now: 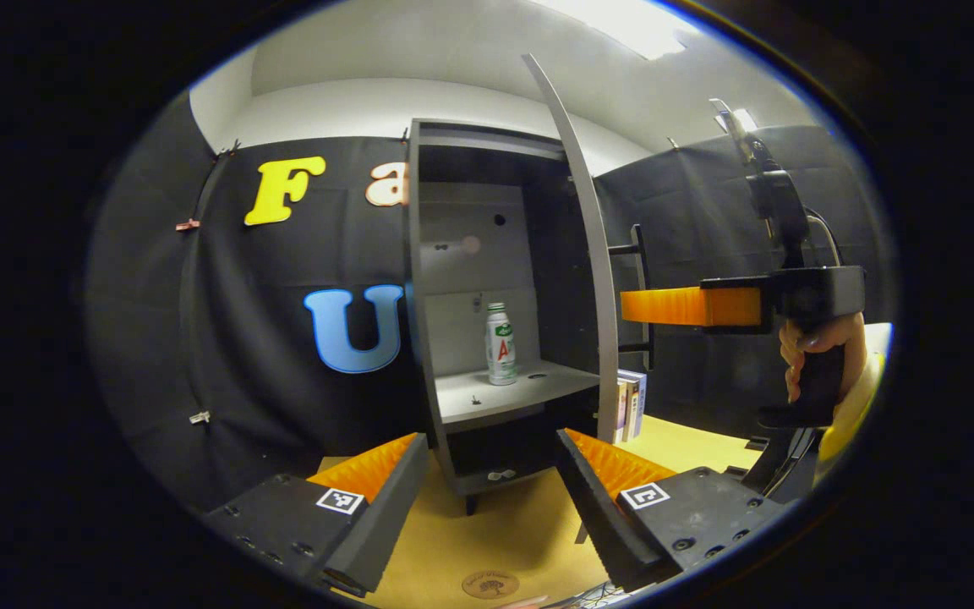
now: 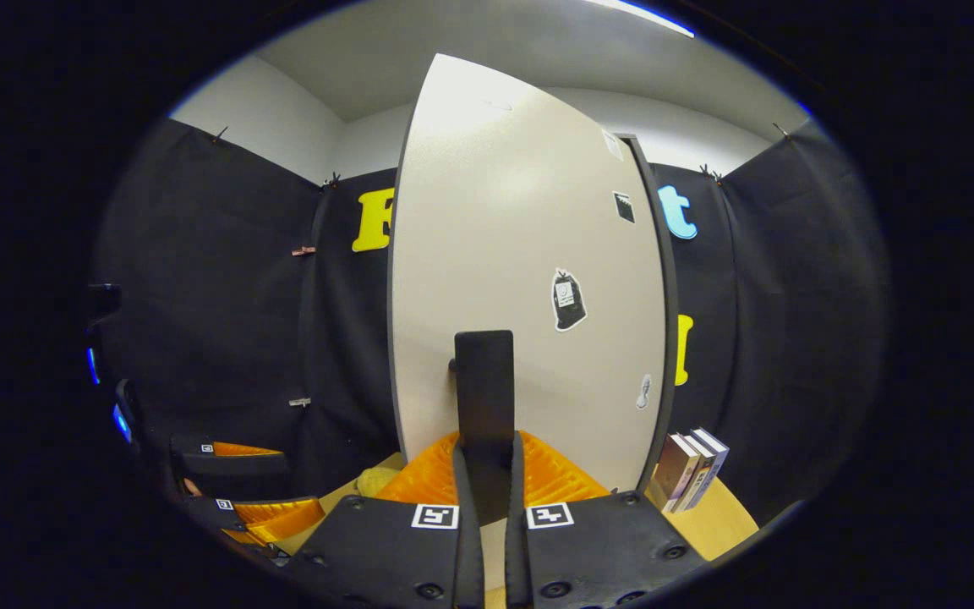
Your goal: Open the cabinet door with the right hand, grasp the bottle in the cabinet with the left hand and place it on the coaster, then close the cabinet door with the right hand.
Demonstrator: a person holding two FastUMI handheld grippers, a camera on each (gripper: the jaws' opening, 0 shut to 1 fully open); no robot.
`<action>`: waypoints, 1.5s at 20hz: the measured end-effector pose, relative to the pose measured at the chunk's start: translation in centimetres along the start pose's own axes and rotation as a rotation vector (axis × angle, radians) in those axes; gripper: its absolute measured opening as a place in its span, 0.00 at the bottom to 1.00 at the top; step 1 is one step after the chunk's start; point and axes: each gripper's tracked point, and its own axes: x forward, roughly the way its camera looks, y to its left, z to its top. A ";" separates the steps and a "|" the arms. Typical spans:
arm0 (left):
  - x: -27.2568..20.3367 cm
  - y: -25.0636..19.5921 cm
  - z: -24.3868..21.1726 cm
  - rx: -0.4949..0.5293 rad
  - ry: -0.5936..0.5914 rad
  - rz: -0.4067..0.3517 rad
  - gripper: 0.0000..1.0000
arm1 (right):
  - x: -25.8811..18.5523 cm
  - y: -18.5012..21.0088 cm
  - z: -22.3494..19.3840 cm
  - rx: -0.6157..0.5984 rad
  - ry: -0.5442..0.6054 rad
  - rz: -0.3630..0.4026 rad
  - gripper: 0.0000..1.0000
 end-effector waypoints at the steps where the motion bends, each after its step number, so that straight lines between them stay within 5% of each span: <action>1: 0.3 -0.5 0.2 -0.002 -0.010 -0.020 0.94 | -0.8 -0.9 0.2 -0.008 -0.007 -0.021 0.14; 7: 2.4 -3.9 -0.1 -0.048 -0.009 -0.150 0.94 | -3.8 -5.3 0.8 -0.045 -0.025 -0.152 0.13; 13: 6.7 -4.6 0.4 -0.071 -0.006 -0.163 0.94 | -5.7 -8.6 1.2 -0.004 -0.019 -0.177 0.12; 26: 27.6 -1.9 3.9 -0.112 -0.050 0.030 0.94 | -9.1 -18.6 2.3 -0.006 -0.023 -0.250 0.07; 27: 29.3 -1.6 4.0 -0.093 -0.052 0.048 0.94 | -9.7 -18.9 2.4 0.016 -0.030 -0.242 0.16; 28: 31.0 -1.4 4.1 -0.070 -0.056 0.067 0.98 | -10.2 -18.7 2.7 0.042 -0.036 -0.220 0.06; 30: 34.1 -0.9 4.3 -0.044 -0.055 0.103 0.94 | -11.3 -17.8 3.8 0.095 -0.065 -0.171 0.07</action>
